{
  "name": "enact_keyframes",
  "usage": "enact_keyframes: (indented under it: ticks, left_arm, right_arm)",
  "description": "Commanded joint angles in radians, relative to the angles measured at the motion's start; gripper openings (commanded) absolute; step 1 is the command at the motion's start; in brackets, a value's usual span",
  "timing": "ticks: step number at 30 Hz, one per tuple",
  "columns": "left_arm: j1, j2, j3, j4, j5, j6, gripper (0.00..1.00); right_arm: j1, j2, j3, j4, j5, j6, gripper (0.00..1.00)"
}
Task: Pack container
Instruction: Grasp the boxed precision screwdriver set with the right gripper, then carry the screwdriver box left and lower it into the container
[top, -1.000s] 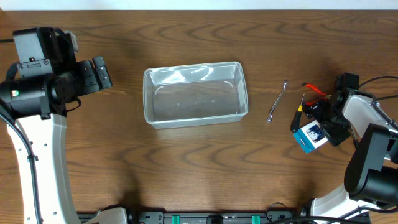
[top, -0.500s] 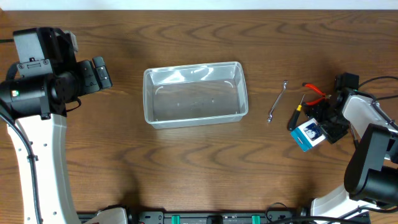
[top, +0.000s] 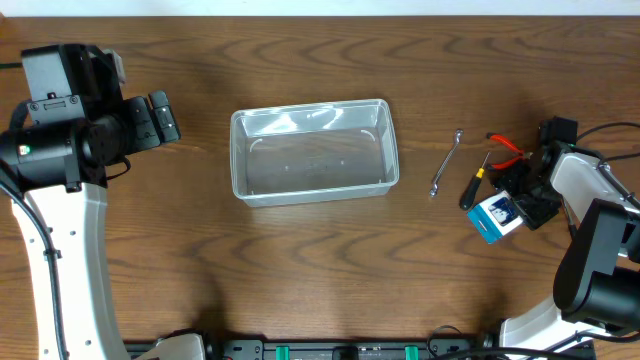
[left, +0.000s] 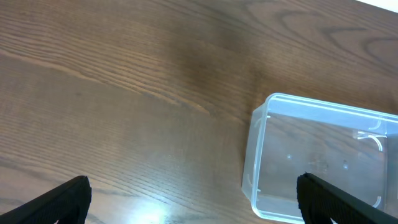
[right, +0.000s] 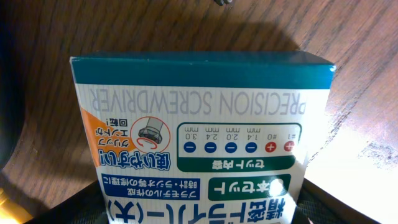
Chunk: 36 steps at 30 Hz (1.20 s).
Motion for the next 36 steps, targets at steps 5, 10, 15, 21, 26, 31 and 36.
enact_keyframes:
  ticks: [5, 10, 15, 21, 26, 31, 36]
  left_arm:
    - [0.000, 0.004, 0.005, -0.003, -0.005, -0.004, 0.98]
    - [0.000, 0.004, 0.005, -0.003, -0.005, -0.004, 0.98]
    - [0.000, 0.004, 0.005, -0.003, -0.005, -0.004, 0.98]
    - [0.000, 0.004, 0.005, -0.003, -0.005, -0.004, 0.98]
    - [0.000, 0.004, 0.004, -0.003, -0.005, -0.004, 0.98]
    - [0.000, 0.005, -0.005, -0.010, -0.018, 0.011, 0.98]
    - [0.004, 0.005, -0.006, -0.021, -0.102, 0.009, 0.98]
  right_arm:
    - [0.008, 0.023, -0.037, -0.017, 0.034, -0.038, 0.48]
    - [0.008, -0.034, -0.009, -0.040, 0.035, -0.077, 0.20]
    - [0.021, -0.139, 0.077, -0.104, 0.034, -0.139, 0.11]
    - [0.120, -0.263, 0.271, -0.140, -0.039, -0.367, 0.09]
    - [0.266, -0.268, 0.490, -0.153, -0.240, -0.676, 0.01]
    - [0.459, -0.268, 0.604, -0.101, -0.266, -0.980, 0.01]
    - [0.645, -0.251, 0.607, 0.007, -0.266, -1.225, 0.01]
